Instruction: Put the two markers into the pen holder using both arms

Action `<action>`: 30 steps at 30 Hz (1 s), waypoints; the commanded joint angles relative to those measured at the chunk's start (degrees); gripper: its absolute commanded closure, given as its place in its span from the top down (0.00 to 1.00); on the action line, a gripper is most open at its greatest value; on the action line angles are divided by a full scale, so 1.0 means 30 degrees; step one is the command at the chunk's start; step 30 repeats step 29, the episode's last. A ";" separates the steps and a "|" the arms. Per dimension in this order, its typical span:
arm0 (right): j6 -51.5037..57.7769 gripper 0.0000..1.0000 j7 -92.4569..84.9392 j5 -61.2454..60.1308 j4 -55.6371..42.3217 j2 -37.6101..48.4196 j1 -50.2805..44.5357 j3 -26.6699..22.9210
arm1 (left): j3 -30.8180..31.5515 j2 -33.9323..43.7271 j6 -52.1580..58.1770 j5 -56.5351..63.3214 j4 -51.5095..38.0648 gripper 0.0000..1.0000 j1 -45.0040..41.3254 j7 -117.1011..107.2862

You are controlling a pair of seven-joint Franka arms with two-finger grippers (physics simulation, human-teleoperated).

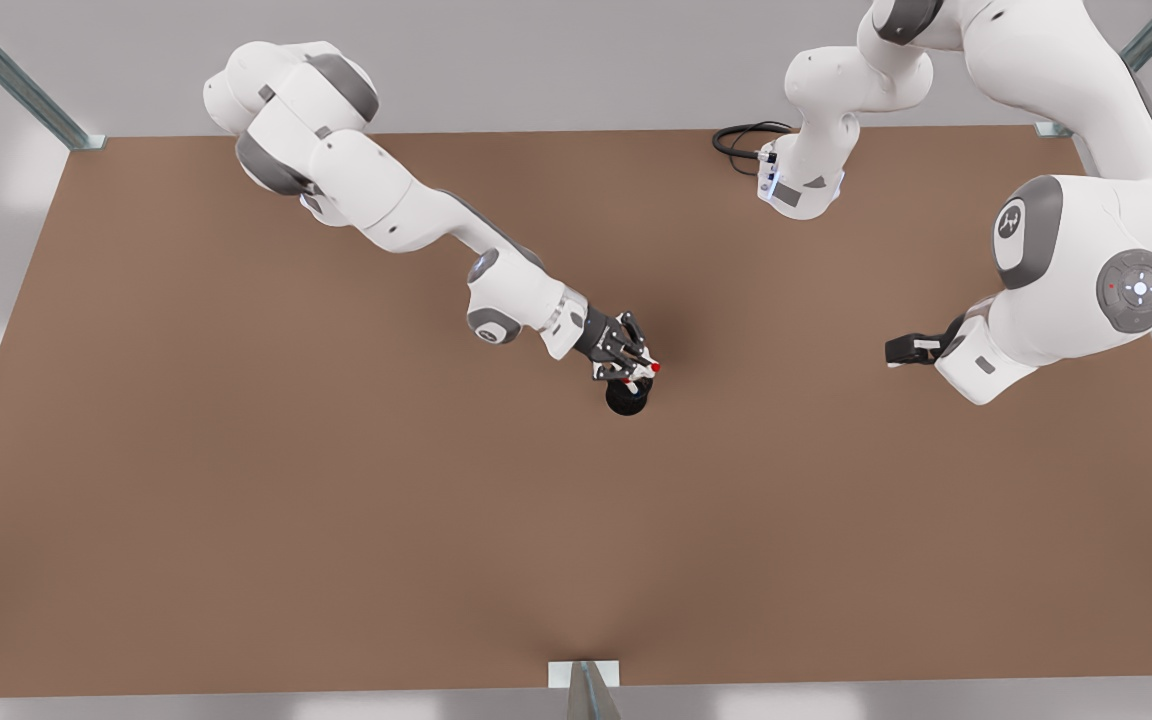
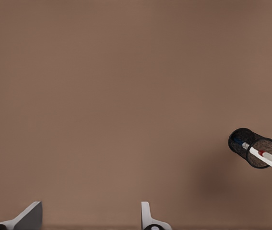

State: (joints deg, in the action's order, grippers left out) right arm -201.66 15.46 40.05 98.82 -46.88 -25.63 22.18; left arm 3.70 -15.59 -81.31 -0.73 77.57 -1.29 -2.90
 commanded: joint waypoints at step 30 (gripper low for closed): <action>3.7279 0.99 -0.5914 -1.2821 -0.7159 1.1494 0.5819 -0.7774 | 0.0172 0.1448 -0.0405 0.0714 -0.0135 1.00 -0.0567 0.1964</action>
